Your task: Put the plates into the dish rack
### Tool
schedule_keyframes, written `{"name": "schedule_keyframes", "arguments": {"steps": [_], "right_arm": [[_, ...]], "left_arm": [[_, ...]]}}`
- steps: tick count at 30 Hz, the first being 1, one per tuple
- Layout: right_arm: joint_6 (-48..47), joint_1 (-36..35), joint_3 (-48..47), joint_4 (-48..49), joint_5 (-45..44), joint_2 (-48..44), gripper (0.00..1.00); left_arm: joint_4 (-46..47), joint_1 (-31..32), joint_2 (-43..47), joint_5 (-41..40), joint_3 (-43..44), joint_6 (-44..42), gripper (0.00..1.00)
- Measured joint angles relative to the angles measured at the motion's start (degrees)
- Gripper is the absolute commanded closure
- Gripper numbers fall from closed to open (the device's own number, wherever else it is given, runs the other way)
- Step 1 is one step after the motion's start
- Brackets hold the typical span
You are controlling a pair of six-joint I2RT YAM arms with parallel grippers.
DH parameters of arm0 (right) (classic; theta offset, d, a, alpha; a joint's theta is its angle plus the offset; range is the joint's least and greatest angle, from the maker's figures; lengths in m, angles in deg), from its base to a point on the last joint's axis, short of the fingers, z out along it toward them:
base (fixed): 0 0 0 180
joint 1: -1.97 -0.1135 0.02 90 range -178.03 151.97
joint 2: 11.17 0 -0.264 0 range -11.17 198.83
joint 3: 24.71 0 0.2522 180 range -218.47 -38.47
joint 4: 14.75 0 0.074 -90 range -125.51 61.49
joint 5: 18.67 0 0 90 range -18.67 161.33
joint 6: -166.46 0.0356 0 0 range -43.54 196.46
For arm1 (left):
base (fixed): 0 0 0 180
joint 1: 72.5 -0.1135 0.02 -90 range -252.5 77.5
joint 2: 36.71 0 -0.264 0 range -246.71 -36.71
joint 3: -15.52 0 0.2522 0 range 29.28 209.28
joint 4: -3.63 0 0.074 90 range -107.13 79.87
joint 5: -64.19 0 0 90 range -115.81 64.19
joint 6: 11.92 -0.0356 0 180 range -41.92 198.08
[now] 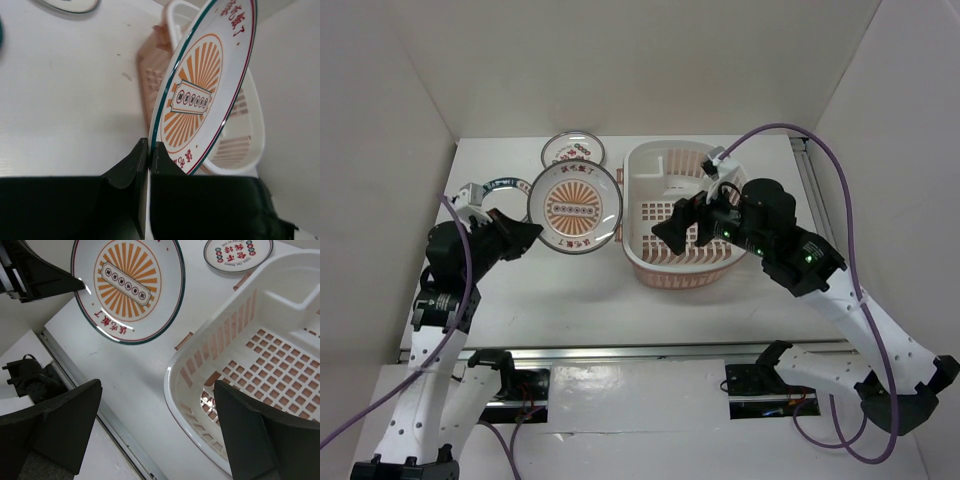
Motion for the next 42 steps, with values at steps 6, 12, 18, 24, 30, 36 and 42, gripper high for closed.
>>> {"name": "schedule_keyframes", "arguments": {"steps": [6,12,18,24,30,36,42], "right_arm": [[-2.36,-0.02,0.07,2.29,0.87,3.21,0.00],[-3.32,-0.02,0.07,3.58,0.63,3.58,0.03],[-3.10,-0.02,0.83,5.95,2.01,3.61,0.12],[-1.75,-0.02,2.54,7.43,5.18,4.22,0.49],[1.55,-0.02,4.15,10.84,9.77,4.61,0.75],[5.25,0.28,4.44,12.37,10.05,5.81,1.00],[7.98,0.37,4.20,11.67,7.58,6.45,1.00]], "left_arm": [[-0.83,0.00,1.11,11.54,2.43,-4.11,1.00],[0.24,0.02,1.84,20.65,2.34,-4.13,1.00],[5.68,0.02,2.27,28.02,0.66,-3.02,1.00],[9.79,0.00,1.14,31.30,-1.49,-0.96,1.00],[12.41,0.00,0.42,31.52,-2.64,-0.37,1.00],[14.58,0.00,-0.52,31.74,-3.43,0.35,1.00],[15.26,-0.13,-2.49,31.32,-3.30,0.50,0.60]]}}
